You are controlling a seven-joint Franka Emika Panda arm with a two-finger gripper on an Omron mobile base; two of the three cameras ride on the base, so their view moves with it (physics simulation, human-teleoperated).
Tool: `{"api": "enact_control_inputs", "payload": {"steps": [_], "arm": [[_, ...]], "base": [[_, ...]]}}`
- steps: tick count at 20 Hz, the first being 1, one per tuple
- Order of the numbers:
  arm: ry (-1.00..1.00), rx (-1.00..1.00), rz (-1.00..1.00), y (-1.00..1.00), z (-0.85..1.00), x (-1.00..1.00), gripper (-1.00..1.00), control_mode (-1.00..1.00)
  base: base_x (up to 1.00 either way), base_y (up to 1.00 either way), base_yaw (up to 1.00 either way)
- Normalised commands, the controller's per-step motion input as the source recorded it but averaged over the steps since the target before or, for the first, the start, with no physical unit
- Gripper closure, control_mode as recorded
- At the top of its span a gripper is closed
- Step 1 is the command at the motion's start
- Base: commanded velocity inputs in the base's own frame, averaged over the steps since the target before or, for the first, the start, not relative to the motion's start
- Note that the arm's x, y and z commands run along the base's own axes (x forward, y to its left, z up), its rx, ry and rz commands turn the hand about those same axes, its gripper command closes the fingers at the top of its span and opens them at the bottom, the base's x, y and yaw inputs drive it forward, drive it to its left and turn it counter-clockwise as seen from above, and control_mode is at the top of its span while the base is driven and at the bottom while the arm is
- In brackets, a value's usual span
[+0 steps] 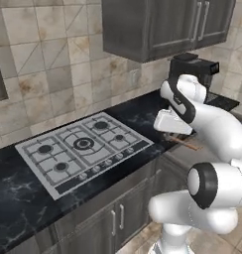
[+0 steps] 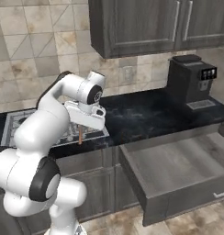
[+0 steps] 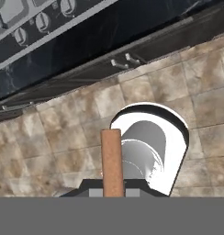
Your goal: Take a straw from the drawer in front and place it inside the glass cup on the dining counter.
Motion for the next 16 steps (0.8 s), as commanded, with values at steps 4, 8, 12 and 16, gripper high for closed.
{"api": "enact_control_inputs", "payload": {"steps": [4,8,12,16], "arm": [[0.0,0.0,0.0,0.0,0.0,0.0,1.0,1.0],[0.0,0.0,0.0,0.0,0.0,0.0,1.0,1.0],[0.0,0.0,0.0,0.0,0.0,0.0,1.0,1.0],[0.0,0.0,0.0,0.0,0.0,0.0,1.0,1.0]], "base": [[0.0,0.83,0.53],[0.0,0.61,0.69],[0.0,0.41,0.77],[0.0,0.41,0.75]]}}
